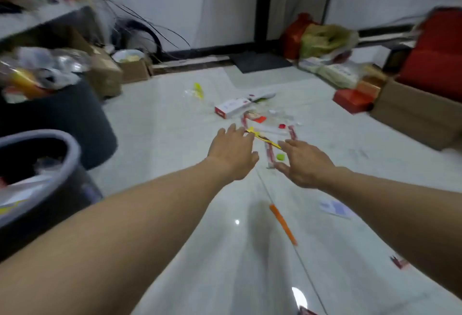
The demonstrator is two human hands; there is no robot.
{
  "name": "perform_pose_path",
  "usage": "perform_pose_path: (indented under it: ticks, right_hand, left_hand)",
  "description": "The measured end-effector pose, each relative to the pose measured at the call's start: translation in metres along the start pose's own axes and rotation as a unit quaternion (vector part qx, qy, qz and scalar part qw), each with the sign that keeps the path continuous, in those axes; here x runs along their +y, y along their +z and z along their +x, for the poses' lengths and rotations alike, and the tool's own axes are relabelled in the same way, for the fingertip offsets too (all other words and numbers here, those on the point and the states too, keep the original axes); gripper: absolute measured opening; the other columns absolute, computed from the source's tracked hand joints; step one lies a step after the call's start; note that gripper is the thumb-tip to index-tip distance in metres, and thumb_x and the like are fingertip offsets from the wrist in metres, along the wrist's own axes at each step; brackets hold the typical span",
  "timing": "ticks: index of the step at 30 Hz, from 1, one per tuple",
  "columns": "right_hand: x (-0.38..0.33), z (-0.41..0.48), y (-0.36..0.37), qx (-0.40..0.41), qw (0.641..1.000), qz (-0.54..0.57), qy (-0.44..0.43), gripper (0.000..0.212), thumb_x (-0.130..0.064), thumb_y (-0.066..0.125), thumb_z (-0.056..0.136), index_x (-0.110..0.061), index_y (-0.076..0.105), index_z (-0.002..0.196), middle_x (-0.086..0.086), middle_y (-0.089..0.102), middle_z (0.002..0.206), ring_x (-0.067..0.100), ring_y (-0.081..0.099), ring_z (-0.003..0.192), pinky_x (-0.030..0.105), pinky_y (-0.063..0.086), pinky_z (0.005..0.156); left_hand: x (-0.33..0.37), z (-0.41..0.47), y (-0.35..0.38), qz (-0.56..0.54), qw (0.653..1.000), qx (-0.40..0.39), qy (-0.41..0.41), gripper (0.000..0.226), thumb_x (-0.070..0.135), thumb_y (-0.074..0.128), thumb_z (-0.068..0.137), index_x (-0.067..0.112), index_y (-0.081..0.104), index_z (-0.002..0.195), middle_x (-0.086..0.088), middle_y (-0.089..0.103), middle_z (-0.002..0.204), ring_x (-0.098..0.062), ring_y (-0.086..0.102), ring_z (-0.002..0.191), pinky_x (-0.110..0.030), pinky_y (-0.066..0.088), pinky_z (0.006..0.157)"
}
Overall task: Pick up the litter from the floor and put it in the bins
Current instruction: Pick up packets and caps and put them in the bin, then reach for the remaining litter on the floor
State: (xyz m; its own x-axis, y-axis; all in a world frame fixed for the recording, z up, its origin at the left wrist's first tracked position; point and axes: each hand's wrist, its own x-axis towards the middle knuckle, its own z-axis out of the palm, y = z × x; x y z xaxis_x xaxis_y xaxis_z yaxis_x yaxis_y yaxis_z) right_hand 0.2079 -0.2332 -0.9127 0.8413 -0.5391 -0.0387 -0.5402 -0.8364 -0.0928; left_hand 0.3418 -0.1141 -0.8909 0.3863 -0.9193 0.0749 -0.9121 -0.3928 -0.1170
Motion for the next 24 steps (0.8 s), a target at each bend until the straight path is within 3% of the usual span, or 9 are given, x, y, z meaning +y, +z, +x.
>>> perform_pose_path:
  ticks: [5, 12, 24]
  right_hand:
    - [0.088, -0.029, 0.028, -0.057, 0.995, 0.017, 0.083, 0.059, -0.047, 0.051, 0.093, -0.015, 0.037, 0.142, 0.005, 0.044, 0.145, 0.028, 0.041, 0.131, 0.043, 0.041, 0.103]
    - [0.162, -0.080, 0.065, -0.128, 0.987, 0.000, 0.093, 0.067, -0.041, 0.051, 0.095, -0.019, 0.023, 0.151, 0.002, 0.031, 0.155, 0.024, 0.030, 0.141, 0.038, 0.035, 0.108]
    - [0.218, -0.137, 0.116, -0.155, 0.955, 0.074, 0.243, 0.061, -0.033, 0.060, 0.090, -0.013, 0.037, 0.143, 0.014, 0.054, 0.133, 0.032, 0.048, 0.122, 0.038, 0.044, 0.093]
  left_hand:
    - [0.097, 0.015, 0.048, -0.020, 0.997, -0.046, 0.063, 0.053, 0.045, 0.035, 0.098, 0.012, 0.040, 0.140, -0.012, 0.041, 0.144, -0.031, 0.030, 0.136, -0.043, 0.031, 0.106]
    - [0.162, -0.013, 0.107, -0.079, 0.986, -0.096, 0.114, 0.054, 0.043, 0.035, 0.099, 0.014, 0.033, 0.145, -0.010, 0.036, 0.148, -0.028, 0.030, 0.136, -0.040, 0.029, 0.109]
    - [0.196, -0.007, 0.145, -0.107, 0.977, -0.148, 0.112, 0.059, 0.041, 0.036, 0.100, 0.013, 0.025, 0.150, -0.012, 0.028, 0.154, -0.029, 0.024, 0.141, -0.040, 0.026, 0.112]
